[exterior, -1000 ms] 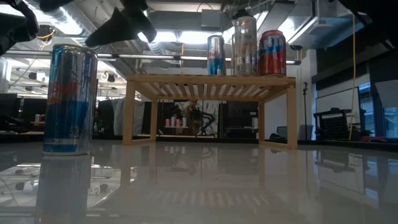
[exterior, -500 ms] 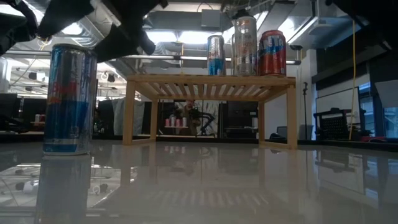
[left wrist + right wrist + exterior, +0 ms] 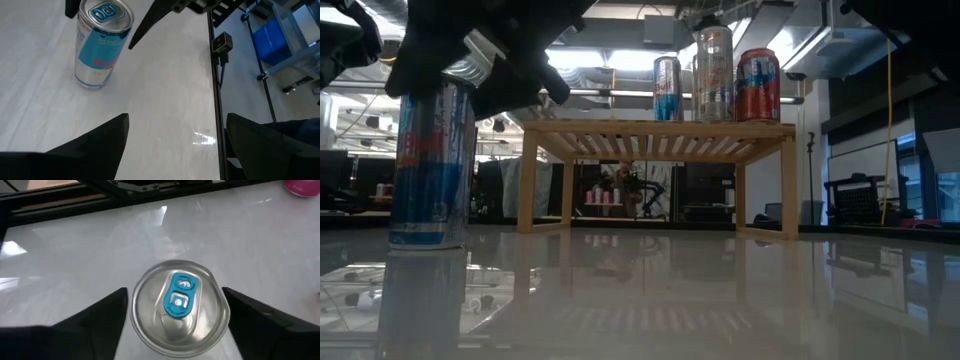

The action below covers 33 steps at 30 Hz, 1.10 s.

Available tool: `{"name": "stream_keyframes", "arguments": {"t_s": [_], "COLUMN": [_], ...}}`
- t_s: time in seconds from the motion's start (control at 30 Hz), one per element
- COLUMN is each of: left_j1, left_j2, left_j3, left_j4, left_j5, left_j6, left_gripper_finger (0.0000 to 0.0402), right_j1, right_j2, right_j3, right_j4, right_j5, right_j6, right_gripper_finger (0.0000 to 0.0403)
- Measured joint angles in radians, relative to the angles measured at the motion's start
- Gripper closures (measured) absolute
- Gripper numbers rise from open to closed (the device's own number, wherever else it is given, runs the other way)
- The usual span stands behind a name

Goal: Place canned beverage on shelf
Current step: Put the blue soda can aligned with the other blue soda can on the shelf

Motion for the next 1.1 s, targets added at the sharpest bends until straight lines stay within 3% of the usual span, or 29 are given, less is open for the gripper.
{"name": "stream_keyframes", "arguments": {"t_s": [0.2, 0.4, 0.77, 1.1], "left_j1": [0.0, -0.001, 0.0, 0.003], "left_j2": [0.0, 0.0, 0.0, 0.0], "left_j3": [0.0, 0.0, 0.0, 0.0], "left_j4": [0.02, 0.032, 0.046, 0.046], "left_j5": [0.002, 0.004, -0.006, -0.068], "left_j6": [-0.002, 0.002, 0.003, 0.002], "left_gripper_finger": [0.0077, 0.0077, 0.0077, 0.0077], "right_j1": [0.0, 0.0, -0.027, -0.101], "right_j2": [-0.001, -0.055, -0.306, -0.486], "right_j3": [-0.001, -0.002, -0.002, -0.002], "right_j4": [0.009, -0.027, -0.237, -0.429], "right_j5": [-0.002, -0.043, -0.069, -0.033], "right_j6": [0.014, 0.017, -0.039, -0.161], "right_gripper_finger": [0.0196, 0.0196, 0.0196, 0.0196]}}
